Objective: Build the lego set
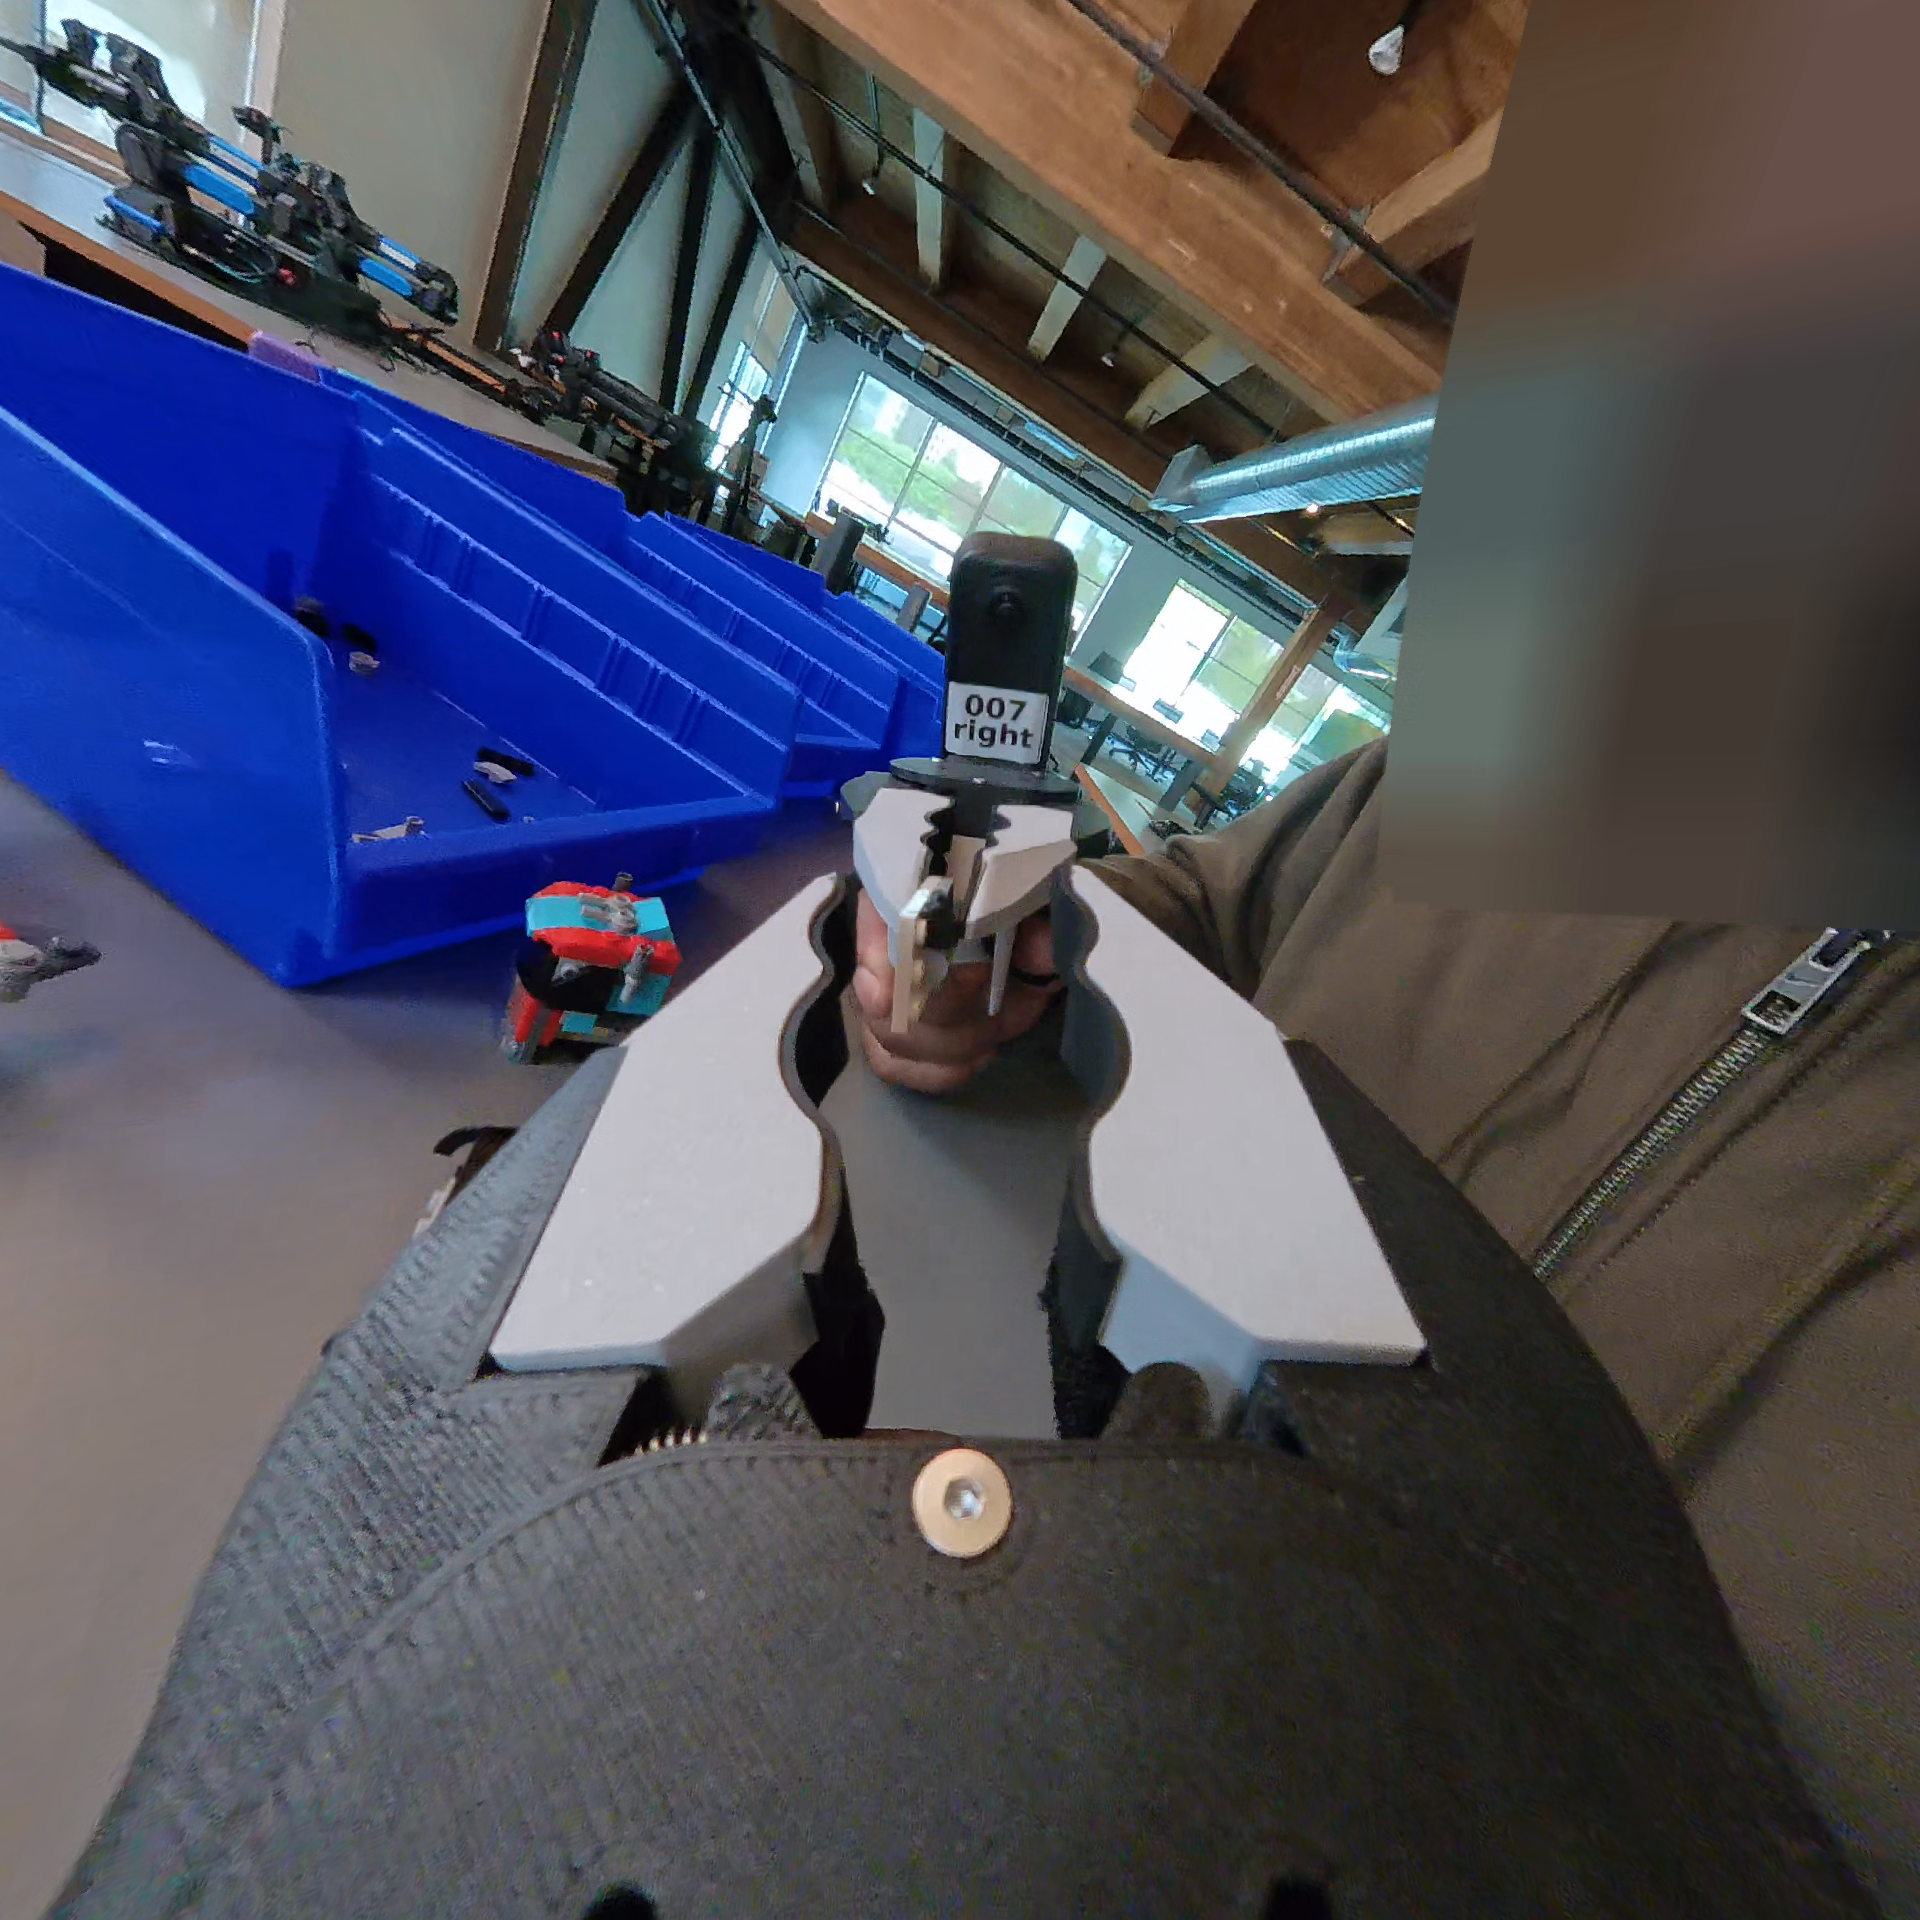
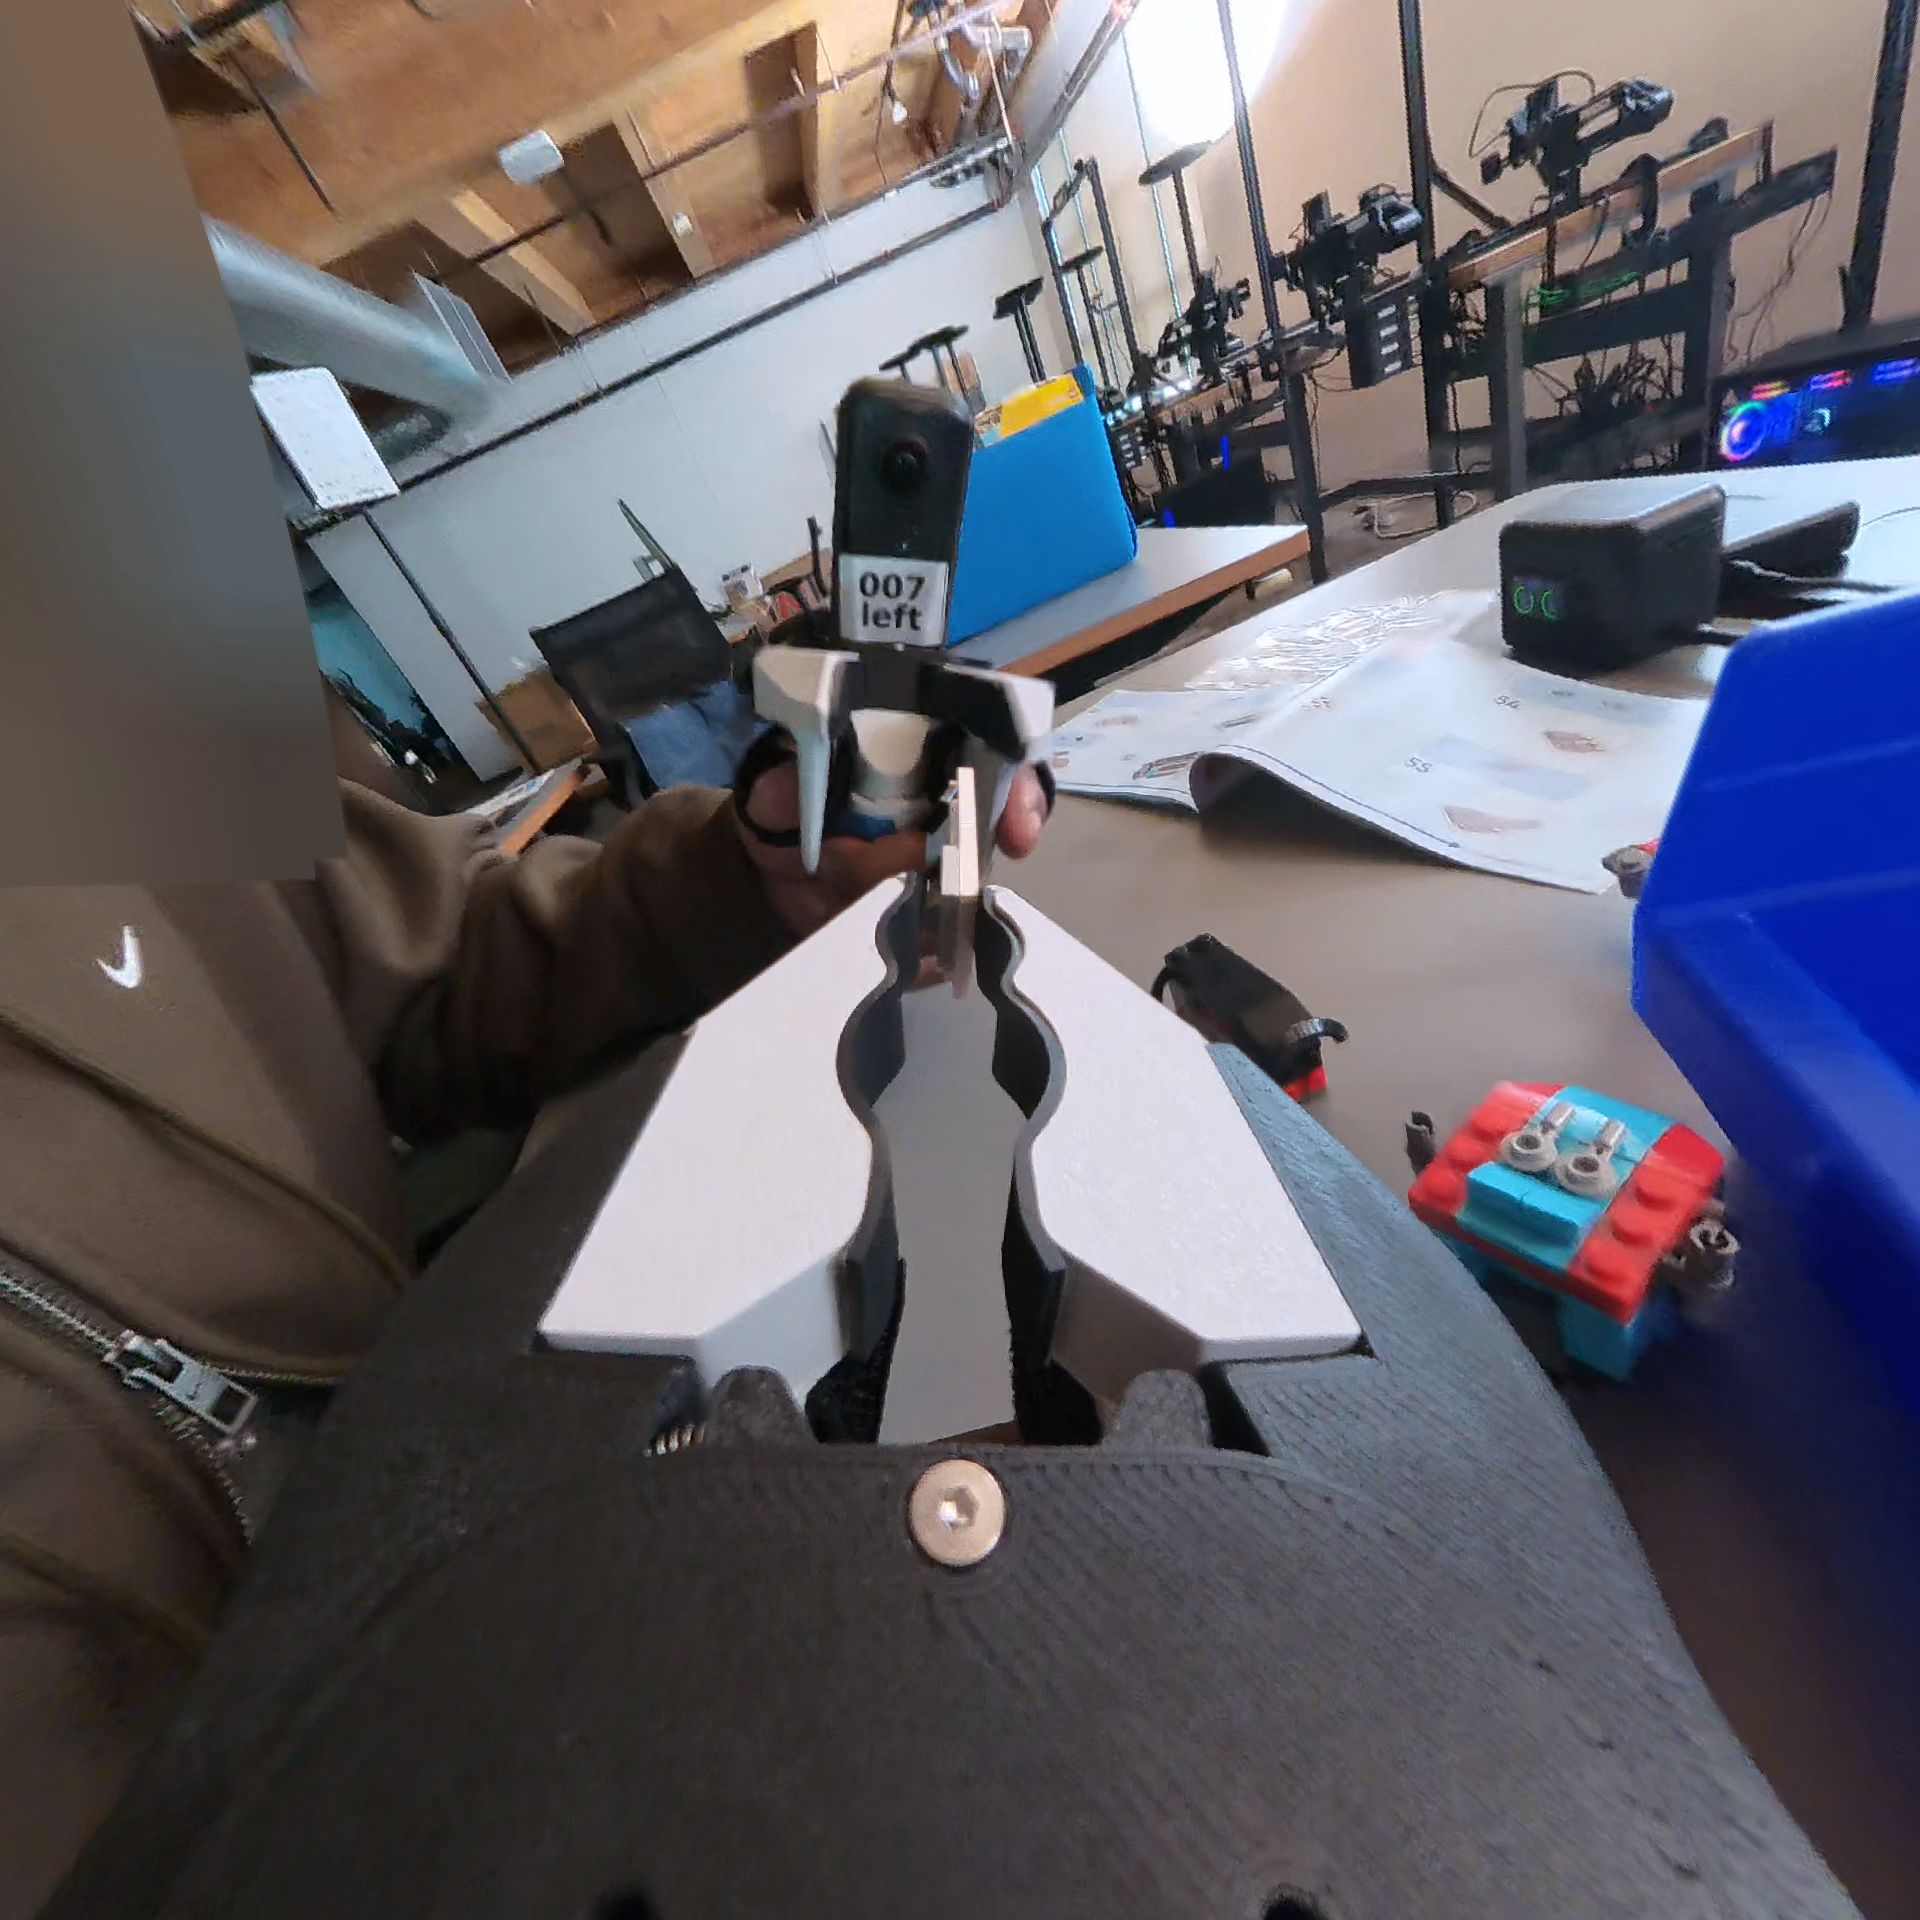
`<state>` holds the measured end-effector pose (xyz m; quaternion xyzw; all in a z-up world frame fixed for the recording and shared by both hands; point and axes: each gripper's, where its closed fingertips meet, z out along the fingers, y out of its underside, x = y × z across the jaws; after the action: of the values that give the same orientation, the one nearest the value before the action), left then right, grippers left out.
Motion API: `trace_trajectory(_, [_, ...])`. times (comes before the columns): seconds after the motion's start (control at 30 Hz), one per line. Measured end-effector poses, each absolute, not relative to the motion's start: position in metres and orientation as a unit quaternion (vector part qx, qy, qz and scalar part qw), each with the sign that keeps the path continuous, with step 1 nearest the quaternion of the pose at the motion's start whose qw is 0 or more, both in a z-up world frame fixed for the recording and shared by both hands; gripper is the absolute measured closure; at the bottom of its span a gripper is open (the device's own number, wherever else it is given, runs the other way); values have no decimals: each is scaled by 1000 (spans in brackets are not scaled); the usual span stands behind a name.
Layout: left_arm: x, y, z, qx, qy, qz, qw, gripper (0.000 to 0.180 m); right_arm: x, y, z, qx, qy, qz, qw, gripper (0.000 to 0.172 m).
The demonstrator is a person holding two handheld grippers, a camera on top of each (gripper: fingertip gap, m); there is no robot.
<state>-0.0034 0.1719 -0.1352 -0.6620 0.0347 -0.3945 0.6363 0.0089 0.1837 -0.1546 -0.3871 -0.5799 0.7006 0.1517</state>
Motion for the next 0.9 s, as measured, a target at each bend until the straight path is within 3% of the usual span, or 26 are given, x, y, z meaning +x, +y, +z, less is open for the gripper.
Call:
trace_trajectory(0.5, [7, 168, -154, -667, 24, -435, 605, 163, 14, 177, -156, -361, -607, 683, 185, 162])
trace_trajectory(0.9, [9, 167, -153, -657, 27, -436, 614, 168, 15, 174, -158, -347, -623, 666, 218, 162])
